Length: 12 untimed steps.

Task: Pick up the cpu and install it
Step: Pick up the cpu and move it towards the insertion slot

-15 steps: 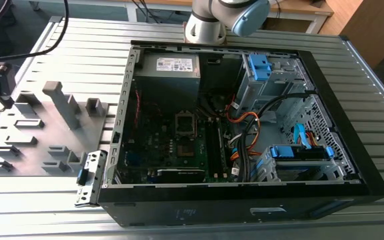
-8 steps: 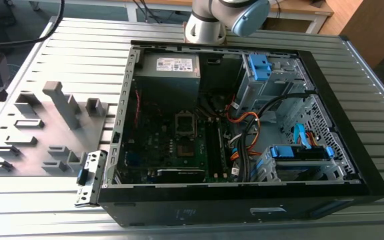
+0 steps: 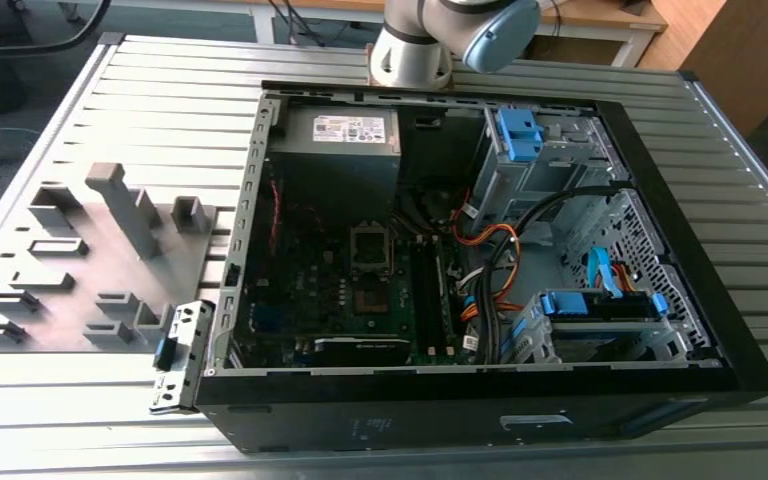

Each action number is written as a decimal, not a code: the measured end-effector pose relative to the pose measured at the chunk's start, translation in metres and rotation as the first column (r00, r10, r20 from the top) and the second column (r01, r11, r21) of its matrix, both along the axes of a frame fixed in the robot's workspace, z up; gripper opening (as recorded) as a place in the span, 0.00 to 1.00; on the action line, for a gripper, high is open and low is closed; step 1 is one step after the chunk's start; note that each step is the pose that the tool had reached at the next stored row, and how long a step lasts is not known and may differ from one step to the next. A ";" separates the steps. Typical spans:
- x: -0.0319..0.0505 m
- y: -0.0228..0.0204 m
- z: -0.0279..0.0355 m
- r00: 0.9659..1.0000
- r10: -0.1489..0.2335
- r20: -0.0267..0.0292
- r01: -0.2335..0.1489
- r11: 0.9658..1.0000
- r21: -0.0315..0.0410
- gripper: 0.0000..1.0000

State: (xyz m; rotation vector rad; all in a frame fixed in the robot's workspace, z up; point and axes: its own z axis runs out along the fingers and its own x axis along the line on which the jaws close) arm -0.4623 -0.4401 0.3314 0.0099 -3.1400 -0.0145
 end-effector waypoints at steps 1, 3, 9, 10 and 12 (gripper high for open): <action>0.0000 0.0000 0.0024 1.000 0.000 0.000 0.000 1.000 0.000 0.47; 0.0001 0.0000 0.0062 1.000 0.000 0.000 0.000 1.000 0.000 0.47; 0.0003 0.0000 0.0151 1.000 0.000 0.000 0.000 1.000 0.000 0.47; 0.0003 0.0000 0.0153 1.000 0.000 0.000 0.000 1.000 0.000 0.47; 0.0004 0.0000 0.0153 1.000 0.000 0.000 0.000 1.000 0.000 0.47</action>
